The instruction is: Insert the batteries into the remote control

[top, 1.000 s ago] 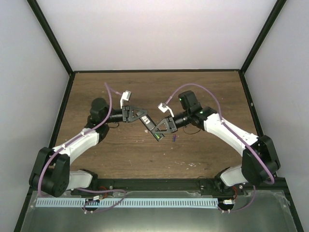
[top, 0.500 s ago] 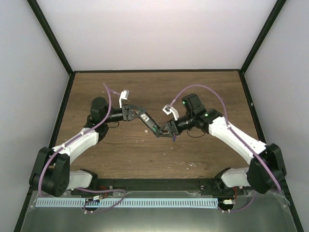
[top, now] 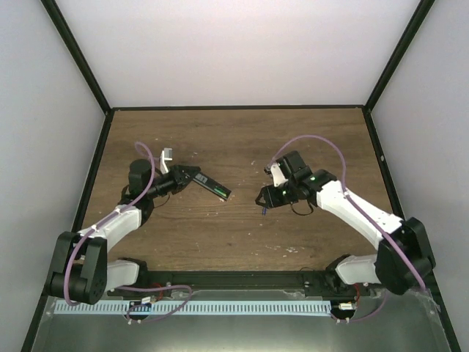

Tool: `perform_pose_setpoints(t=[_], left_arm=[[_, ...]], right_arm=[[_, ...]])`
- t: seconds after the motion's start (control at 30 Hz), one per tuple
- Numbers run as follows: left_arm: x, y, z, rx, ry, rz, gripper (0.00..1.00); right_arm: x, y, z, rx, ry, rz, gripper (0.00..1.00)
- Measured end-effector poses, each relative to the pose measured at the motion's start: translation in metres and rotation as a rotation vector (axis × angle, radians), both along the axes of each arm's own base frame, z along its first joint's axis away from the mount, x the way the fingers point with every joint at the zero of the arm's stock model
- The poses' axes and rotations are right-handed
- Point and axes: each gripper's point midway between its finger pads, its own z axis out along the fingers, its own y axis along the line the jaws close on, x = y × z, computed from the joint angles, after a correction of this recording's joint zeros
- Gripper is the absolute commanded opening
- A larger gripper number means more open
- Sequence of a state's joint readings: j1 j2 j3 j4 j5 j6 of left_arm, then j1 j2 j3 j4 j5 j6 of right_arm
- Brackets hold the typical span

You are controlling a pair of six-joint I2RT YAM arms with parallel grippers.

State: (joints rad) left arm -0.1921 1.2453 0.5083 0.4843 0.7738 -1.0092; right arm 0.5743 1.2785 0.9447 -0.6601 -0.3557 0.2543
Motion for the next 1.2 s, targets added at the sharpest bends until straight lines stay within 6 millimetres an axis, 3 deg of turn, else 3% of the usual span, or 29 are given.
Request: perform_pose_setpoints(t=[0.23,0.47,0.73,1.2], left_arm=[[-0.011,0.006,-0.031,0.020,0.076,0.032,0.00],[-0.012,0.006,-0.031,0.022,0.072,0.027,0.00],[-0.011,0.004,-0.036,0.034,0.074,0.010,0.00],[-0.005,0.000,-0.039,0.040,0.079,-0.026,0.00]], right_arm=[[-0.002,-0.031,-0.064,-0.211,0.108,-0.142,0.32],[0.000,-0.028,-0.092,-0.303,0.121,-0.165,0.29],[0.005,-0.022,-0.115,-0.358,0.135,-0.156,0.25],[0.015,-0.013,-0.125,-0.389,0.117,-0.152,0.18]])
